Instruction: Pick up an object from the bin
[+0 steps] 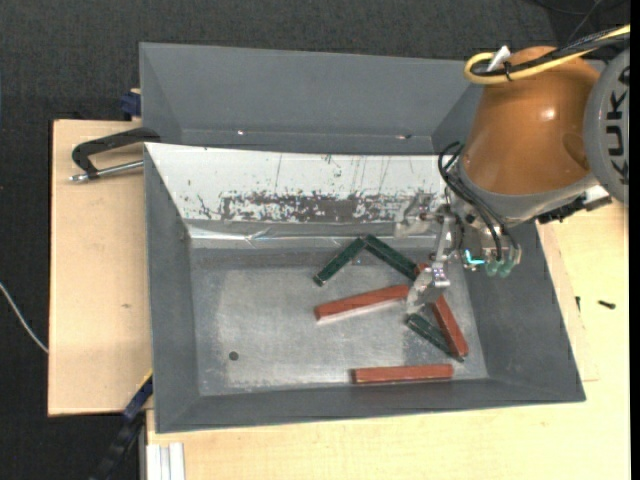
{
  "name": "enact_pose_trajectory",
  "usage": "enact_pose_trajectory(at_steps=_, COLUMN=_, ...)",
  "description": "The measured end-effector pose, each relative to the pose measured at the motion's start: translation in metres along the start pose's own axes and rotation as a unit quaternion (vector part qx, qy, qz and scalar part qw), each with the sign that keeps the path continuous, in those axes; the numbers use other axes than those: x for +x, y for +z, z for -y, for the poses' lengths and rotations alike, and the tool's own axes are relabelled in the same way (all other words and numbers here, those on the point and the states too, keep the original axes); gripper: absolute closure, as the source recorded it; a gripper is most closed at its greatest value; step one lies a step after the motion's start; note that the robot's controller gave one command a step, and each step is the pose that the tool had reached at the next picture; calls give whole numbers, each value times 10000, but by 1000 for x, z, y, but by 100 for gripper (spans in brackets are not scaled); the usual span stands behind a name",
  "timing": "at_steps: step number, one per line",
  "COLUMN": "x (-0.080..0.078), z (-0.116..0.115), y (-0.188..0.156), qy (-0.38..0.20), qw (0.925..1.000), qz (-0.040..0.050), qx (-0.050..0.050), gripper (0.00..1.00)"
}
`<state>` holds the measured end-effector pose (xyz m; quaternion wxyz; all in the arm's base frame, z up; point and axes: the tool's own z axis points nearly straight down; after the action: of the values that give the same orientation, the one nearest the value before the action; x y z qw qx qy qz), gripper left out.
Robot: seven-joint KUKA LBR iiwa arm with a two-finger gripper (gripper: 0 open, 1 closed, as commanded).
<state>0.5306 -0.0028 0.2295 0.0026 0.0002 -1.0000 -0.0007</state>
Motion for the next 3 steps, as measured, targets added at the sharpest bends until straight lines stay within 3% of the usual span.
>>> enact_pose_trajectory(at_steps=2, x=-2, z=0, y=3, qy=14, qw=10000, qz=68, qx=3, gripper=0)
enact_pose_trajectory(at_steps=3, x=-2, z=14, y=31, qy=-224, qw=9997, qz=-3, qx=0, gripper=0)
